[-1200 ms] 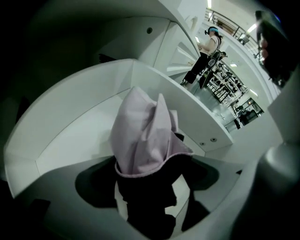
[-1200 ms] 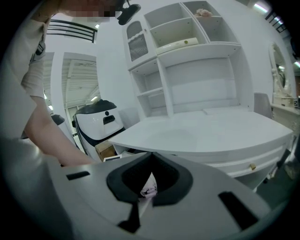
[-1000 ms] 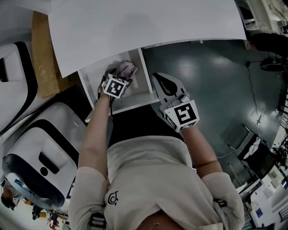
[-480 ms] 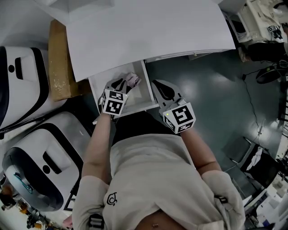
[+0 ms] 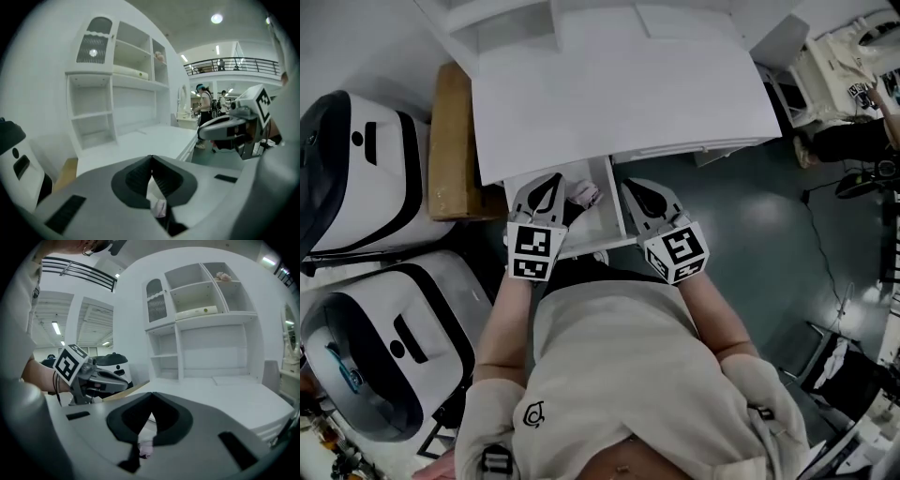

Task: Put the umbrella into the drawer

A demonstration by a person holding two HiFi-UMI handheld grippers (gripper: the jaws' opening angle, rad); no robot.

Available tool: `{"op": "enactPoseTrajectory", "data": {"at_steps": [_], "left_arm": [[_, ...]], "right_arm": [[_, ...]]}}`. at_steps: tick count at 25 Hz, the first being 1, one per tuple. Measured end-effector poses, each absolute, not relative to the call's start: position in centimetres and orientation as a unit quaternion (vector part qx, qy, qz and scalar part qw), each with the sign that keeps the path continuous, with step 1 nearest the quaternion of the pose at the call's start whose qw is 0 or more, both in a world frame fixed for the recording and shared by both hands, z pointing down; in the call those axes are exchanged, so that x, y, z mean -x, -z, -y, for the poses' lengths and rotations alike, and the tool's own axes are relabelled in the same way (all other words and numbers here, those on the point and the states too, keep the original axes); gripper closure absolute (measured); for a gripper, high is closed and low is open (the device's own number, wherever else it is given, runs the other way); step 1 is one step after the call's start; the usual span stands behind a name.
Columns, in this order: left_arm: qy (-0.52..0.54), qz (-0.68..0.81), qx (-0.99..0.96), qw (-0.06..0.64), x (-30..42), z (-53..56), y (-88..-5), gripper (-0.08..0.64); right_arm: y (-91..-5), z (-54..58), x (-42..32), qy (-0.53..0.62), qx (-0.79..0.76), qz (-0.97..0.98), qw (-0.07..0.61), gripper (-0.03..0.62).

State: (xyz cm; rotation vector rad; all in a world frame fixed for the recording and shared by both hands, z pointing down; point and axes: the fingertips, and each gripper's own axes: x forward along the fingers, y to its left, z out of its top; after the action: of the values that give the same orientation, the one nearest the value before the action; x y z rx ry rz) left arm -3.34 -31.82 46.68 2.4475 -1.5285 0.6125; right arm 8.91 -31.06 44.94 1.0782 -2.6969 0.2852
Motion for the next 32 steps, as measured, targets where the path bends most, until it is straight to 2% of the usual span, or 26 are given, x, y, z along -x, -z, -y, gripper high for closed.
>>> {"op": "enactPoseTrajectory", "data": {"at_steps": [8,14,21,32], "left_arm": [[-0.101,0.544,-0.833,0.016,4.9,30.6,-36.6,0.548],[-0.025,0.554,-0.832,0.003,6.9,29.5,-33.6,0.548],[-0.014,0.554,-0.832,-0.021,7.3,29.2,-31.5,0.548],[-0.019,0.558,-0.829,-0.013,7.7,28.0,-31.6,0.548]], "right_arm": [[-39.5,32.6,-8.4,-0.069,-0.365,0.926,0.064,0.586],[-35.9,33.2,-8.4,-0.028,-0.372,0.927,0.043,0.586],[-34.1,33.2,-8.3,0.004,-0.377,0.926,0.037,0.588],[-33.2,31.7,-7.5,0.030,-0.375,0.926,0.037,0.588]]}}
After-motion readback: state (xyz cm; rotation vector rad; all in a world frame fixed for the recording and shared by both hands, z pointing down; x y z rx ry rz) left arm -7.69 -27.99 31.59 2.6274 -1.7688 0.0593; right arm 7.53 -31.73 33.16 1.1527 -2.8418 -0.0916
